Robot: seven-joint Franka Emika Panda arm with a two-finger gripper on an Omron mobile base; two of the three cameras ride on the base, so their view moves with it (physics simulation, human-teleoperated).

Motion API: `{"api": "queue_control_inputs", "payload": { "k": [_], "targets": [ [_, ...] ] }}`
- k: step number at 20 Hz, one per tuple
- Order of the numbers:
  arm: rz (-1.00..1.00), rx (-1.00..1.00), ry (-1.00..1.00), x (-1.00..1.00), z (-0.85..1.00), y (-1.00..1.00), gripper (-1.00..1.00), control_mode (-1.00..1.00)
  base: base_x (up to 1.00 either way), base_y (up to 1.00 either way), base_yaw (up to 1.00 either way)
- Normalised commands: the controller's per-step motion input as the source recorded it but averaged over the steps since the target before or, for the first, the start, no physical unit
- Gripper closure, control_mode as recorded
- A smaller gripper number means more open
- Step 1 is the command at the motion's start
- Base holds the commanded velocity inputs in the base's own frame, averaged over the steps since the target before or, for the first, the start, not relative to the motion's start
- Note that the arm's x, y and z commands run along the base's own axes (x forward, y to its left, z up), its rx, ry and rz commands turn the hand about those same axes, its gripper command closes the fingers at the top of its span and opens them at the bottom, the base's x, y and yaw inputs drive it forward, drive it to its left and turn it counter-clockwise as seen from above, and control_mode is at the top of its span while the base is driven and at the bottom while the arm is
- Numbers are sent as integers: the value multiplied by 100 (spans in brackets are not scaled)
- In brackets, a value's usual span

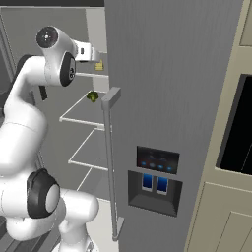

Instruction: Retrieve the butter from the fridge and place it on a plate on the dining table. Then retrieve the butter knife by the fridge and place it near the plate.

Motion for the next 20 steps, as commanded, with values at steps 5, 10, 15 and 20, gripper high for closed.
{"api": "queue_control_inputs", "payload": {
  "k": [5,10,15,20],
  "targets": [
    [0,0,0,26,-7,0,-100,-100,0,0,0],
    [0,0,5,23,-23,0,-100,-100,0,0,0],
    [0,0,10,26,-5,0,-100,-100,0,0,0],
    [0,-2,13,28,0,0,-100,-100,0,0,0]
  ]
}}
